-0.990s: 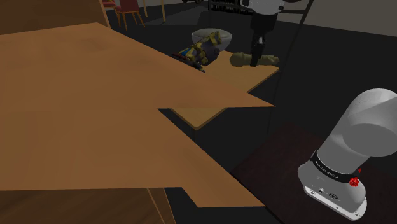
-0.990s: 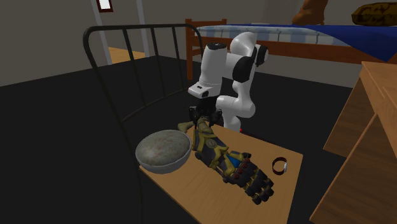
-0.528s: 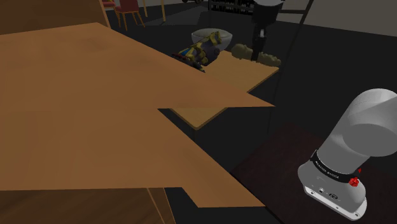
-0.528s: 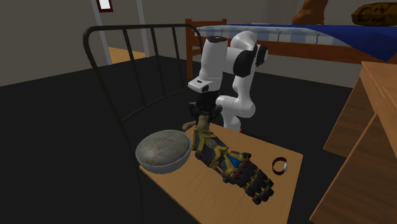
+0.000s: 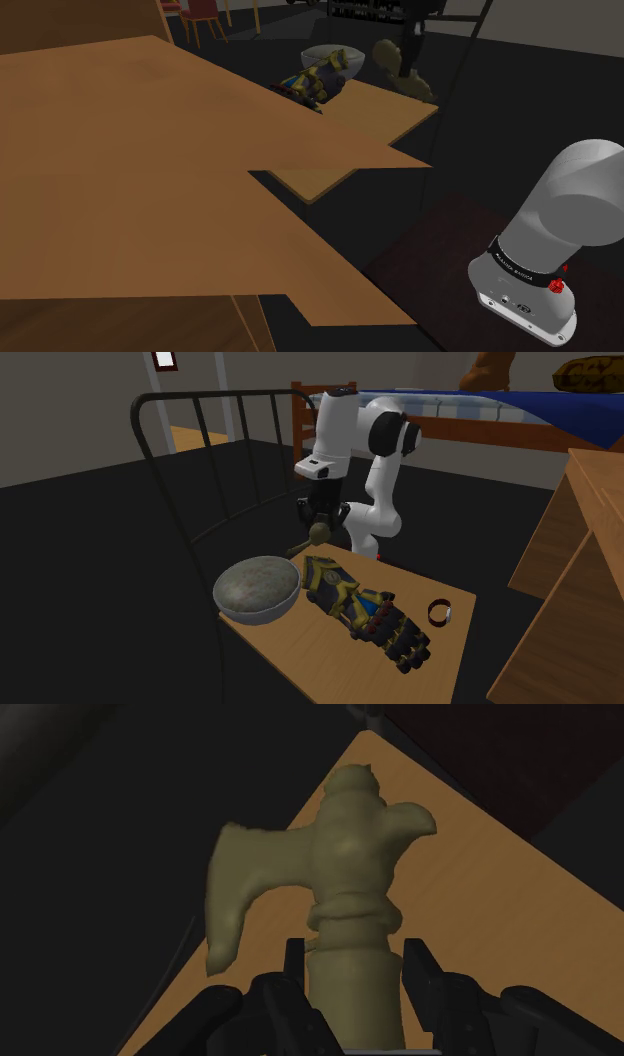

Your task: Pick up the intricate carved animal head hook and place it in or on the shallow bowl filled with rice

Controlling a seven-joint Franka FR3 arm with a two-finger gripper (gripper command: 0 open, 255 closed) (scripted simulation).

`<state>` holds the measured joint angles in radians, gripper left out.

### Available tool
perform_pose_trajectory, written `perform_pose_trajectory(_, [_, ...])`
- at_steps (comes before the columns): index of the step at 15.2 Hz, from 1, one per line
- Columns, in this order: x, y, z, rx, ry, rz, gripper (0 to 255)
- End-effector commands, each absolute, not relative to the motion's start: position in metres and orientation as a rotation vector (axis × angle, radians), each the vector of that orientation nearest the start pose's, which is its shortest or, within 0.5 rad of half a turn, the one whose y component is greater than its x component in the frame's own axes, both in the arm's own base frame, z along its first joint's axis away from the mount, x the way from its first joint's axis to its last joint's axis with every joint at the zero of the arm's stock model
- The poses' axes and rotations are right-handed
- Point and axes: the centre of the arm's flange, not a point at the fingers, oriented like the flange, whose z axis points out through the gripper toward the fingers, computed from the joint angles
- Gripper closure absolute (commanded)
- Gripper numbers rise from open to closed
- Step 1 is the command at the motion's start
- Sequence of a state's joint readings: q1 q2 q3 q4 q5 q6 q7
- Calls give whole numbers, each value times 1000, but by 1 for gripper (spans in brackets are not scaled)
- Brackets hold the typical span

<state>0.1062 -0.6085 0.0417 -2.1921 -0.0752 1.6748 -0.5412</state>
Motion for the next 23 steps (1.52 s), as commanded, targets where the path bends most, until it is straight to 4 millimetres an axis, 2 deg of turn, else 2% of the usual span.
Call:
perform_pose_trajectory(1, [366,52,629,-3064,-1096,-113,255])
perform_pose_trajectory(20, [366,52,729,-3064,-1096,-113,255])
perform_pose_trajectory(23, [406,53,731,-3064,-1096,-113,255])
